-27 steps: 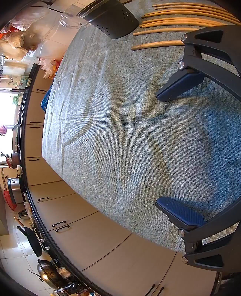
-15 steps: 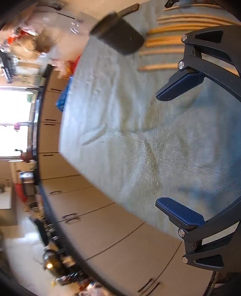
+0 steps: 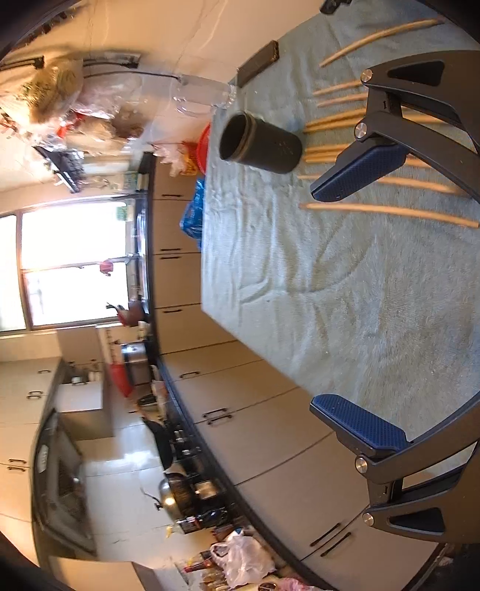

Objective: Organize utensils

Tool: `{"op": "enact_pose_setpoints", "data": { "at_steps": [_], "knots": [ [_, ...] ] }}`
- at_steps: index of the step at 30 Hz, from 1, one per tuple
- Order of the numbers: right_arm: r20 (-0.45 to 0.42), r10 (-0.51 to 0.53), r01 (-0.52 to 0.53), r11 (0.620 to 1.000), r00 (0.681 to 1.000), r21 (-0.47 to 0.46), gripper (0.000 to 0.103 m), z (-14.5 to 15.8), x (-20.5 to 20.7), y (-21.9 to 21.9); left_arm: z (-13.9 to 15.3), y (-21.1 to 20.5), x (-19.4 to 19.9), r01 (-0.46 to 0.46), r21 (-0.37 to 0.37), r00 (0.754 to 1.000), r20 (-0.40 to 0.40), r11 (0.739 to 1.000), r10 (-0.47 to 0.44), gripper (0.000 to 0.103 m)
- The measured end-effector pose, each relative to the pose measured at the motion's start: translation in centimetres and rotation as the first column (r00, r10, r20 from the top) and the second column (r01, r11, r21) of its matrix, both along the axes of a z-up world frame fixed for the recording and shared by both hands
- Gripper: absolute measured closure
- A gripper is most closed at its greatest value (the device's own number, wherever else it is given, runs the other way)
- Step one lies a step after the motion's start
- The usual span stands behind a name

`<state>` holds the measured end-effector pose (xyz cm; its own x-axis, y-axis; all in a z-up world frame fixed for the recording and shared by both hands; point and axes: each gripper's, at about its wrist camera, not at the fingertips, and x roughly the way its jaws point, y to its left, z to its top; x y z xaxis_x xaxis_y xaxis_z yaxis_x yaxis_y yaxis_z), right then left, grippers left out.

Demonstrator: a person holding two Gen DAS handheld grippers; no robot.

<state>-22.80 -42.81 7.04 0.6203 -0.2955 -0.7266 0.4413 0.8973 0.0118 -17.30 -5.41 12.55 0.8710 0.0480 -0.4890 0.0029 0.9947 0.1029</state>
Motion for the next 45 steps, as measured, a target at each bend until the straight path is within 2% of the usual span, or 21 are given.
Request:
{"op": "enact_pose_setpoints", "data": {
  "at_steps": [5, 10, 12, 18, 29, 39, 42, 45],
  "knots": [
    [0.188, -0.039, 0.056, 0.995, 0.981, -0.087, 0.004, 4.4, -5.1, 3.7, 0.5, -0.8, -1.4, 0.044, -0.016, 0.999, -0.006, 0.999, -0.044, 0.000],
    [0.254, -0.043, 0.050, 0.999, 0.966, -0.021, 0.004, 5.7, -7.2, 6.1, 0.7, -1.3, -2.8, 0.061, -0.032, 0.998, -0.024, 0.998, -0.062, 0.000],
    [0.252, -0.014, 0.018, 1.000, 0.968, -0.012, 0.004, 6.1, -7.3, 7.2, 0.7, -1.6, -3.4, 0.072, -0.026, 0.997, -0.032, 0.997, -0.073, 0.000],
    [0.242, 0.052, -0.033, 0.996, 0.969, -0.080, 0.004, 6.3, -8.1, 9.5, 0.9, -1.2, -4.9, 0.087, -0.012, 0.996, -0.026, 0.996, -0.087, 0.000],
    [0.225, 0.046, -0.034, 0.998, 0.973, -0.059, 0.004, 6.2, -9.1, 9.6, 1.2, -1.5, -5.5, 0.095, -0.017, 0.995, -0.026, 0.995, -0.095, 0.000],
    [0.158, 0.051, -0.046, 0.998, 0.986, -0.036, 0.004, 4.5, -7.9, 9.4, 0.1, -0.9, -3.7, 0.083, -0.038, 0.993, -0.079, 0.996, -0.085, 0.000],
    [0.141, 0.046, -0.042, 0.999, 0.989, -0.028, 0.004, 3.8, -7.5, 8.7, -0.1, -0.6, -3.2, 0.065, -0.038, 0.996, -0.065, 0.997, -0.067, 0.000],
    [0.126, 0.044, -0.039, 0.999, 0.991, -0.038, 0.004, 3.2, -7.0, 7.9, -0.1, -0.5, -3.0, 0.041, -0.043, 0.999, -0.008, 0.998, -0.042, 0.000]
  ]
}}
